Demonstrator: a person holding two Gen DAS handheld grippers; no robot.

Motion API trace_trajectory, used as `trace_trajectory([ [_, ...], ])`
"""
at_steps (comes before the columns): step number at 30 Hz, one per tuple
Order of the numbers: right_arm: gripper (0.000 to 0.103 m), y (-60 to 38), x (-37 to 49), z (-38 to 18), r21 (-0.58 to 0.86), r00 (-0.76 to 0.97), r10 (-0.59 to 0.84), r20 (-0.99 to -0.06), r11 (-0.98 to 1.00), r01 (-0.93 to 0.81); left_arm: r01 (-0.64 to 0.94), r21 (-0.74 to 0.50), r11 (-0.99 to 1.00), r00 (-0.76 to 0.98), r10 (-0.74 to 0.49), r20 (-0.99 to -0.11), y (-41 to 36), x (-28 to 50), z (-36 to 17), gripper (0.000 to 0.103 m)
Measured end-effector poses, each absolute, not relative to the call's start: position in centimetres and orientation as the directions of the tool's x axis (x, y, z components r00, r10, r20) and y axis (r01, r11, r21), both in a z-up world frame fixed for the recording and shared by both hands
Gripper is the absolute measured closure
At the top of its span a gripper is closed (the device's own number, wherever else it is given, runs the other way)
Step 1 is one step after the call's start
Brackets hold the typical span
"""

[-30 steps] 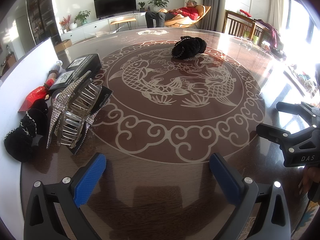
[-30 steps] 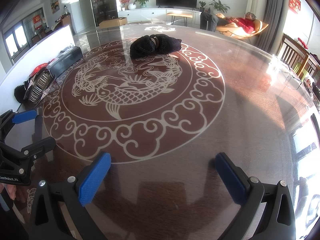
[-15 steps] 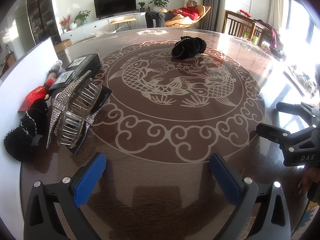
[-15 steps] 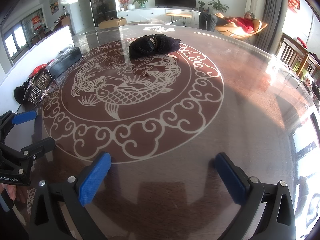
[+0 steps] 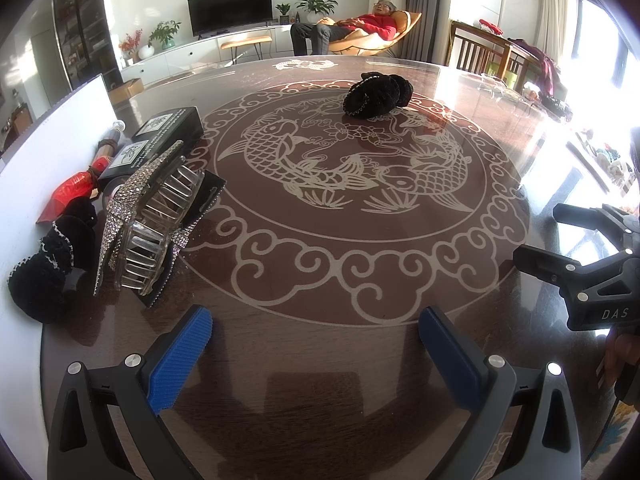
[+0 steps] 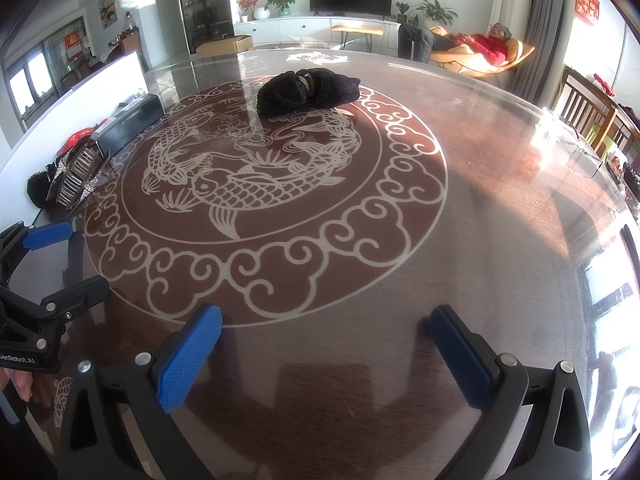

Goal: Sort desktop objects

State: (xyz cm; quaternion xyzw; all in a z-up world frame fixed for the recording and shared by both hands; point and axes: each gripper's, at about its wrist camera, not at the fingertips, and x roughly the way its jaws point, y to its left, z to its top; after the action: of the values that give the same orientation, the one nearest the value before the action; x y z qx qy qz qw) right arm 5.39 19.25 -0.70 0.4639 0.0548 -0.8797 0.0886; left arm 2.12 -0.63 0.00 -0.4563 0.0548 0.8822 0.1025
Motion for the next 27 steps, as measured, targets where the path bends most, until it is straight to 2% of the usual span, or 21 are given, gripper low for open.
trace_trajectory([
  [11,0.000,19.4,5.4,-0.8,-0.014,-0.556,-0.094,-0.826,-0.982,0.188,-0.194,0.013,-0.981,-0.571,0.102,-0.814,-1.2,3.1,0.0,0.000],
  [16,0.000,19.3,5.4,-0.8,-0.014,-0.556,-0.094,-0.826,-0.982,0.188,-0.250,-0.048,-0.967,-0.552,0.183,-0.813,-3.2,5.0,0.3,0.000],
  [22,0.000,19.4,5.4,-0.8,-0.014,-0.555,-0.095,-0.826,-0.982,0.188,-0.109,-0.140,-0.984,-0.577,0.177,-0.797,-9.1,1.6,2.8,0.000],
  [25,0.000,19.3,5.4,-0.8,-0.014,-0.556,-0.094,-0.826,-0.982,0.188,-0.115,-0.200,-0.973,-0.547,0.230,-0.805,-10.0,-1.0,3.0,0.000],
  [27,0.000,19.4,5.4,-0.8,-0.014,-0.555,-0.095,-0.826,-0.982,0.189,-0.161,-0.182,-0.970,-0.516,0.240,-0.823,-9.3,-2.3,2.4,0.000],
])
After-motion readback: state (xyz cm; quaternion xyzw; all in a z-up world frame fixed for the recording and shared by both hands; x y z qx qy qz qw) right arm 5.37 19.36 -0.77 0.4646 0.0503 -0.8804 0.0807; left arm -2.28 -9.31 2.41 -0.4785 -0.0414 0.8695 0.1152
